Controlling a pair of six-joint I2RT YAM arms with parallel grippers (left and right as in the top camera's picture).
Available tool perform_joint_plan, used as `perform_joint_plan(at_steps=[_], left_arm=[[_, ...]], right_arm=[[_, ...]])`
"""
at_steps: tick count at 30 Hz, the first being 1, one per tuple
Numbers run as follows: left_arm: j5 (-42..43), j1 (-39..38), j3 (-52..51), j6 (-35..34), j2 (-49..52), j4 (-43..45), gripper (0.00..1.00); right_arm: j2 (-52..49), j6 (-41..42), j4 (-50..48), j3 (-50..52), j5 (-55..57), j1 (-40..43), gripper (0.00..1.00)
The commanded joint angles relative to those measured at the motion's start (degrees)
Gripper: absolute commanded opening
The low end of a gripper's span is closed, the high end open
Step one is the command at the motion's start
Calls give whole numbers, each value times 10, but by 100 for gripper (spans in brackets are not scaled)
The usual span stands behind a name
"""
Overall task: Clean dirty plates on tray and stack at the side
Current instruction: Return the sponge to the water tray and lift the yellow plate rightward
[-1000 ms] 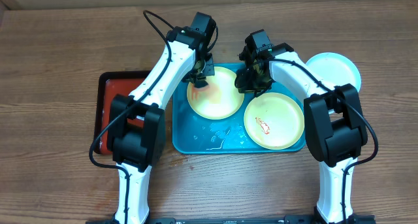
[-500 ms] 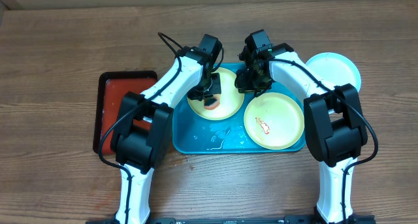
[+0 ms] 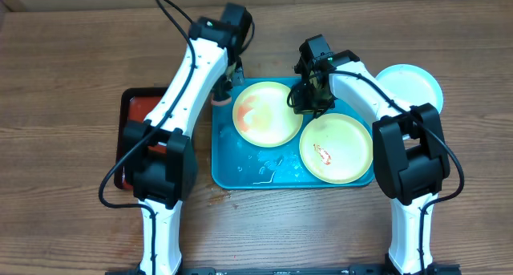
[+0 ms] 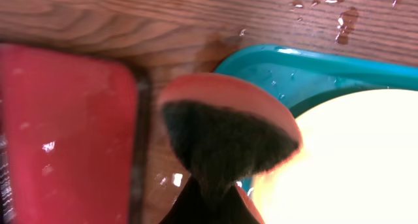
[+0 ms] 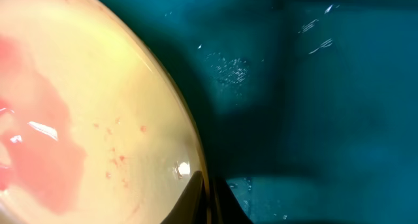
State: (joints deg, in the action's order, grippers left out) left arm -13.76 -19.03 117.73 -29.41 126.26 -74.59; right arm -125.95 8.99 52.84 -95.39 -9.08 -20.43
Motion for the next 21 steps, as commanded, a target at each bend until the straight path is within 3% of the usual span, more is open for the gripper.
perform_joint_plan(at_steps=[1, 12, 21], left_arm=[[-14, 19, 58, -5, -14, -36, 4], [18, 157, 50, -13, -26, -71, 4], [34, 226, 37, -13, -26, -77, 4]], right_arm=[[49, -7, 21, -43, 134, -20, 4], [142, -128, 12, -56, 513, -167, 4], [145, -327, -57, -56, 797, -283, 4]])
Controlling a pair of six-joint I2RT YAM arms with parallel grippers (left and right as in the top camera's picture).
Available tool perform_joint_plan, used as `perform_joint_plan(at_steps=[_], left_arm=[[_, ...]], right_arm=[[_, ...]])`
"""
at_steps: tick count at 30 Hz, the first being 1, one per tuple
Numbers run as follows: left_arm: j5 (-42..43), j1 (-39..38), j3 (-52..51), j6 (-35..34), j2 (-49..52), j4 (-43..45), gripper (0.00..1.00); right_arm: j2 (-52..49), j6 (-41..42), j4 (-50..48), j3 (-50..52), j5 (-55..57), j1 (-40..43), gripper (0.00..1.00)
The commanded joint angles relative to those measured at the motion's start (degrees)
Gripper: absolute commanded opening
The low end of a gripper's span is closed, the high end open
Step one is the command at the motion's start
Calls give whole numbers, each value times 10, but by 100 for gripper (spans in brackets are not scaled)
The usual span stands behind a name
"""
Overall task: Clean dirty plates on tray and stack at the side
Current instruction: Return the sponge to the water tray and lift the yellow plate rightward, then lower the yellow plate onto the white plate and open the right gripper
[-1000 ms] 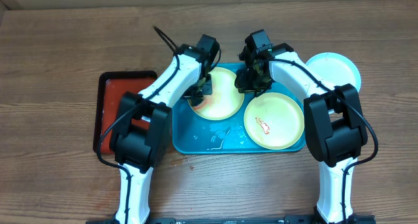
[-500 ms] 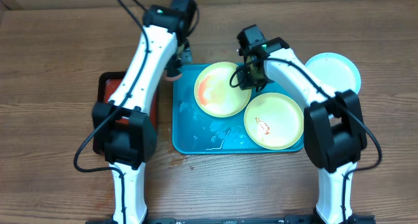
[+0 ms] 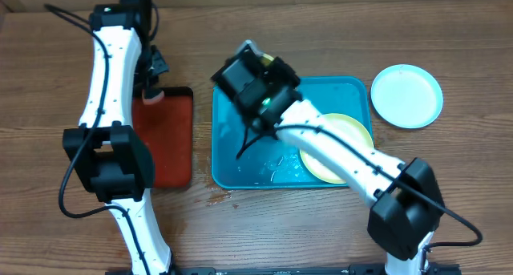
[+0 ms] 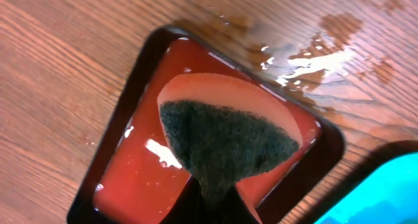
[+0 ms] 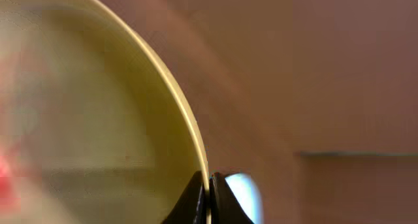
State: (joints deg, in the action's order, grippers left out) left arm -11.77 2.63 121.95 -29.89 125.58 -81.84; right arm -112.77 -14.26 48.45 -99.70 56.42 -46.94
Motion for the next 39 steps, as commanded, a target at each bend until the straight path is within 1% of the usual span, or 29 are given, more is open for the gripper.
perform_joint_plan(at_steps=[1, 4, 5, 8, 11, 13, 14, 16, 17, 18, 19, 20, 21, 23, 24, 26, 30, 32, 34, 37, 39], left_arm=[[15, 13, -5, -8, -19, -4, 4], [27, 16, -5, -8, -19, -4, 4], [28, 16, -5, -8, -19, -4, 4], [28, 16, -5, -8, -19, -4, 4], [28, 16, -5, -8, -19, -4, 4], [28, 16, -5, -8, -19, -4, 4], [28, 16, -5, -8, -19, -4, 4], [28, 15, -5, -8, -19, -4, 4], [28, 15, -5, -8, -19, -4, 4], [28, 15, -5, -8, -19, -4, 4], [28, 15, -5, -8, -19, -4, 4], [28, 15, -5, -8, -19, -4, 4], [28, 15, -5, -8, -19, -4, 4], [28, 15, -5, -8, -19, -4, 4], [28, 15, -5, -8, -19, -4, 4], [28, 15, -5, -8, -19, -4, 4], [28, 15, -5, -8, -19, -4, 4], [28, 15, -5, -8, -19, -4, 4], [28, 15, -5, -8, -19, -4, 5], [28, 15, -5, -8, -19, -4, 4], [28, 15, -5, -8, -19, -4, 4]], right_arm=[[13, -123, -25, -13, 165, -29, 4], [13, -183, -62, -13, 208, -50, 4], [13, -214, -84, -13, 225, -59, 4], [13, -260, -107, -13, 235, -69, 4], [13, -262, -107, -12, 235, -71, 4], [13, -237, -107, -12, 229, -71, 4], [13, -208, -106, -12, 219, -70, 4], [13, -138, -83, -12, 169, -65, 4], [13, -107, -33, -12, 53, -54, 4], [13, -110, -4, -12, -22, -43, 4], [13, -112, 13, -12, -69, -32, 4], [13, -109, 20, -12, -86, -19, 4], [14, -93, 19, -12, -80, -6, 4], [20, -42, 0, -12, -67, 30, 4], [25, -16, -7, -12, -79, 50, 4], [37, 21, -7, -13, -158, 99, 4], [54, 107, 3, -13, -461, 251, 4], [51, 134, 13, -10, -584, 330, 4], [44, 162, 27, -3, -679, 416, 4], [30, 182, 49, 5, -736, 521, 4], [15, 197, 61, 13, -737, 585, 4]])
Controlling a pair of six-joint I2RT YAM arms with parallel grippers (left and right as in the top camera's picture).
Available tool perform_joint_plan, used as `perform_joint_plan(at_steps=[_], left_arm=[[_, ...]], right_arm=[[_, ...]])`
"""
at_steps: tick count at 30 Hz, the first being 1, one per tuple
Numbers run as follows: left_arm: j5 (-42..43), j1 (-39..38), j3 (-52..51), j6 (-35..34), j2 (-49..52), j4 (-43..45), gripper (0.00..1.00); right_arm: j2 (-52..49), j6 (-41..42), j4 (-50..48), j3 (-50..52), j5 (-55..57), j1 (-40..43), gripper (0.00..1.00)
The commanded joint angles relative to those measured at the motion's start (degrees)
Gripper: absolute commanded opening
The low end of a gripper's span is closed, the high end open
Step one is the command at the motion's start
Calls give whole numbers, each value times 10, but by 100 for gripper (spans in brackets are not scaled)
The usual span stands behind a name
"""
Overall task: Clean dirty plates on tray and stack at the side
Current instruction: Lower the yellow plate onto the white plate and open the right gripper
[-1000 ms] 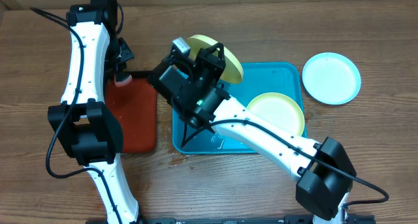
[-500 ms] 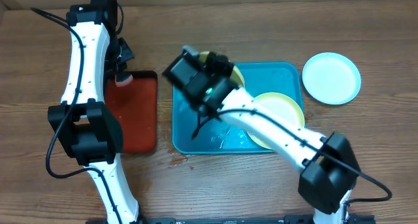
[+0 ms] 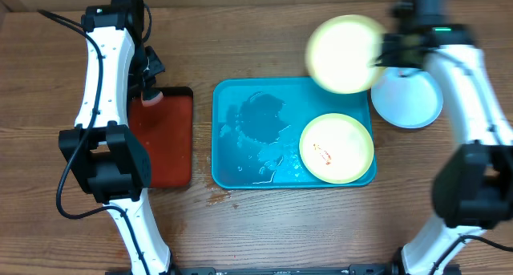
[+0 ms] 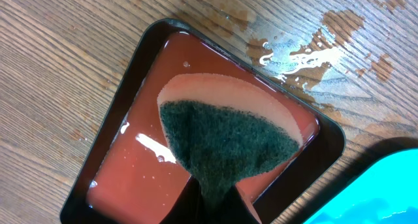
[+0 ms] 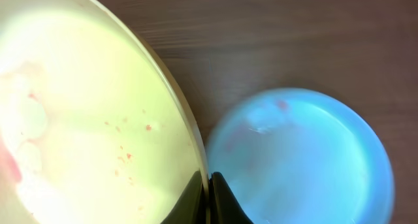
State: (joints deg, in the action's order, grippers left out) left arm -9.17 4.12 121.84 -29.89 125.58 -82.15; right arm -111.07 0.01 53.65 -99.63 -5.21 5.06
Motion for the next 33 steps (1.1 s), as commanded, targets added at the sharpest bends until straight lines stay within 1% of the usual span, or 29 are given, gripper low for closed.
perform_joint_plan(at_steps=[1, 2, 3, 7, 13, 22, 23, 25, 26, 27, 28, 33], left_arm=[[2, 0, -4, -8, -19, -1, 4], [2, 0, -4, -8, -19, -1, 4], [2, 0, -4, -8, -19, -1, 4], [2, -1, -4, -8, -19, 2, 4], [2, -2, -4, -8, -19, 3, 4], [2, -2, -4, -8, -19, 3, 4], [2, -2, -4, -8, -19, 3, 4], [2, -2, -4, -8, -19, 3, 4], [2, -2, -4, -8, -19, 3, 4], [2, -2, -4, -8, -19, 3, 4], [2, -2, -4, -8, -19, 3, 4], [2, -2, -4, -8, -19, 3, 4]], right_arm=[[-9, 59, 13, 16, -121, 88, 4], [-25, 63, 19, 23, -125, 138, 4], [-35, 63, 21, 26, -132, 159, 4], [-69, 63, 23, 31, -155, 207, 4], [-87, 63, 22, 44, -137, 230, 4], [-87, 62, 42, 49, -89, 229, 4], [-87, 62, 43, 51, -90, 229, 5], [-87, 62, 45, 55, -90, 228, 14], [-87, 62, 49, 55, -90, 228, 23], [-87, 62, 53, 55, -90, 227, 35], [-87, 62, 57, 55, -90, 227, 53], [-85, 59, 80, 51, -112, 225, 54]])
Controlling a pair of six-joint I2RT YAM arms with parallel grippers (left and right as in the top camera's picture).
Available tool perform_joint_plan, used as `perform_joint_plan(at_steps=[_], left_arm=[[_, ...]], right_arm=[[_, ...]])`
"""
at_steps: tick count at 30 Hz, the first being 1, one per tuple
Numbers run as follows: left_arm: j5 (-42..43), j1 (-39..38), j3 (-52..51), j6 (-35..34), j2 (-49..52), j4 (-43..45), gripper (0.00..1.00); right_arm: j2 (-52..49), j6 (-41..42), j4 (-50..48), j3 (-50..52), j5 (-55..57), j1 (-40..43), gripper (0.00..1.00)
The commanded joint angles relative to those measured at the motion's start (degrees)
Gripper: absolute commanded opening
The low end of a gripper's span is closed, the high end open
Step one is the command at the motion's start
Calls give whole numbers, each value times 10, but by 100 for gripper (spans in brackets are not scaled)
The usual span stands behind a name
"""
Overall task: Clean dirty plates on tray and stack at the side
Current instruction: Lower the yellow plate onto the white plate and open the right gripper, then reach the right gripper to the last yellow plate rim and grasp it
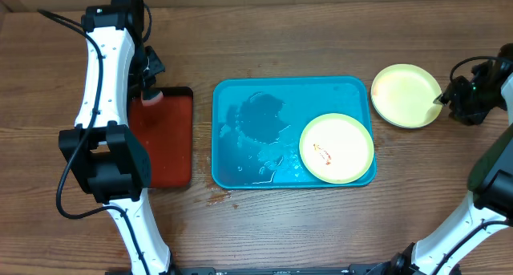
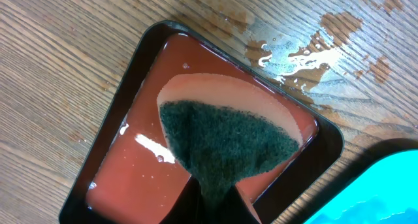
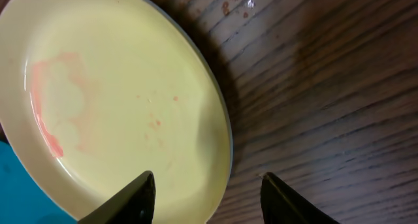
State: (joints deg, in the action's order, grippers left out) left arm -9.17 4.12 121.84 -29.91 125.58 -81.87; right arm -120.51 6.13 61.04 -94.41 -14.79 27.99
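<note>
A yellow plate [image 1: 405, 95] with faint pink smears [image 3: 117, 113] lies on top of the pale blue plate at the right of the teal tray [image 1: 240, 159]; only a thin blue rim shows beneath it. My right gripper [image 1: 446, 99] stands open at that plate's right edge, its fingers [image 3: 134, 201] wide apart with nothing between them. A second yellow plate [image 1: 337, 147] with a red stain lies in the tray's right half. My left gripper [image 1: 149, 89] is shut on a pink and dark green sponge [image 2: 225, 136] held over the red tray [image 2: 124, 178].
The red tray [image 1: 164, 139] of water stands left of the teal tray. Water lies puddled in the teal tray's left half [image 1: 260, 123] and on the wood [image 2: 294, 54] beside the red tray.
My right gripper held the yellow plate in the air beside the blue plate. Now the plate lies on the blue plate and the gripper is open. The left gripper has not moved.
My right gripper gripped the rim of the smeared plate in the teal tray while the left held the sponge at its edge. Then the plate was lifted and the sponge was over the red tray. The plate then hung near the blue plate and now rests on it.
</note>
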Motion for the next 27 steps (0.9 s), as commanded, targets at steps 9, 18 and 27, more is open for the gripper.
perform_joint_plan(at_steps=[9, 18, 27], left_arm=[[2, -2, -4, -8, -19, 2, 4], [3, -2, -4, -7, -19, 4, 4], [3, -4, -4, -7, -19, 4, 4]], right_arm=[[49, -186, 64, -28, -194, -61, 54], [53, -351, 44, 8, -24, -258, 54], [53, -367, -27, 89, 102, -339, 53]])
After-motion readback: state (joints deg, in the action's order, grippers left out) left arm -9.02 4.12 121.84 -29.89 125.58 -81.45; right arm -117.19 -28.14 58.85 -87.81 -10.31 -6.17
